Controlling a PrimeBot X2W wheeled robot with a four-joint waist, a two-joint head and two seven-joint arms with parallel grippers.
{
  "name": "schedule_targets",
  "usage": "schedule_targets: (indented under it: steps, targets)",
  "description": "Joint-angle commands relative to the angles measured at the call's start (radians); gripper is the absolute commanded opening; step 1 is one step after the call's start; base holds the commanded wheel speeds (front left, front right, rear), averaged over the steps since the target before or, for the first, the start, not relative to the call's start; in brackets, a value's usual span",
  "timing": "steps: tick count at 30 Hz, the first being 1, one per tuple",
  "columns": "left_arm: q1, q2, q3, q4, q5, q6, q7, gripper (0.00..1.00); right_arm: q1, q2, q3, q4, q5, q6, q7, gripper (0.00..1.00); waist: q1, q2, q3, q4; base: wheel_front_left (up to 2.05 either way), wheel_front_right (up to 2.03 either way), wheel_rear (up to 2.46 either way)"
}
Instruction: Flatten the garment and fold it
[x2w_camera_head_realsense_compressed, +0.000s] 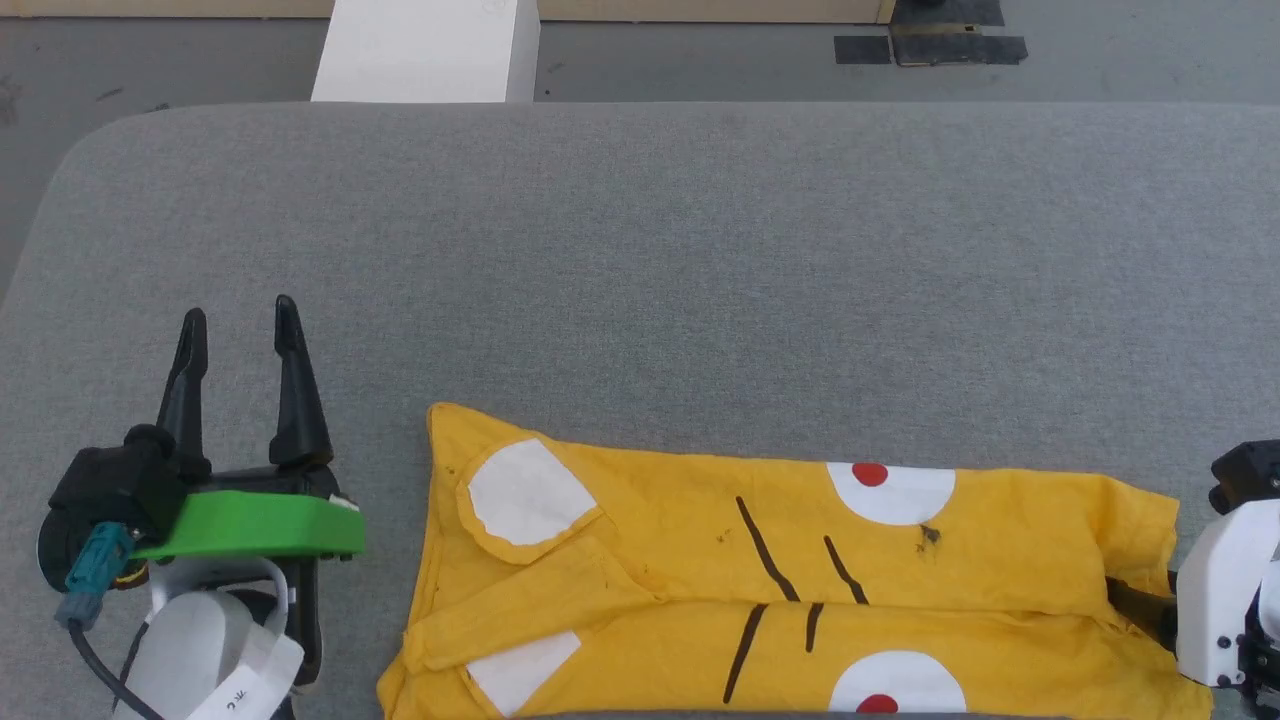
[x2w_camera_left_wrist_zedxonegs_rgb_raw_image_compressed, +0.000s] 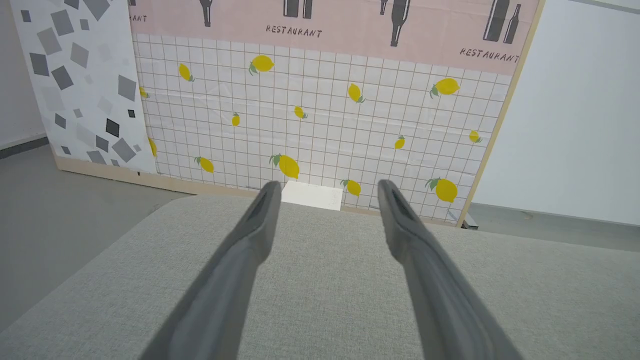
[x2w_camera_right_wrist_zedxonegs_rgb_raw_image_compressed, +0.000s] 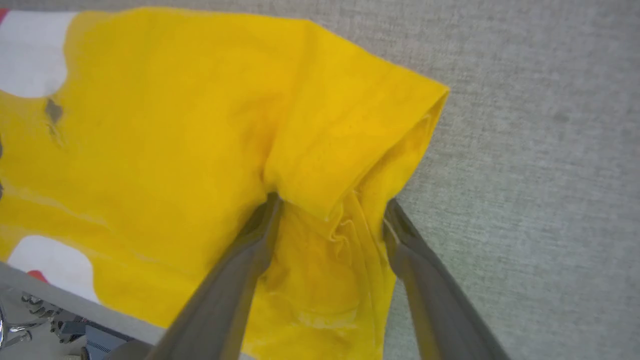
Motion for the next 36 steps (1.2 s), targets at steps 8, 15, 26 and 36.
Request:
schedule_targets:
  steps: [8, 15, 26, 36]
  targets:
    - [0.011, -0.032, 0.026, 0.008, 0.03, -0.026, -0.005, 1.0, -0.023, 0.007, -0.037, 0.079, -0.043, 0.008, 0.012, 0.0, 0.0, 0.0, 0.0, -0.004, 0.0, 0.0, 0.0]
    - [0.007, -0.043, 0.029, 0.017, 0.051, -0.042, -0.005, 1.0, -0.059, -0.044, -0.177, 0.172, -0.129, 0.008, 0.013, 0.0, 0.0, 0.0, 0.002, -0.003, 0.0, 0.0, 0.0]
    - [0.009, -0.05, 0.018, 0.058, 0.067, -0.047, -0.005, 1.0, -0.132, -0.026, -0.365, 0.251, -0.418, 0.008, 0.095, 0.0, 0.0, 0.0, -0.01, -0.011, 0.0, 0.0, 0.0]
    - [0.036, -0.045, 0.015, 0.089, 0.064, -0.048, -0.003, 1.0, -0.036, -0.069, -0.163, -0.191, -0.319, 0.008, 0.395, 0.0, 0.0, 0.0, -0.072, -0.032, 0.0, 0.0, 0.0]
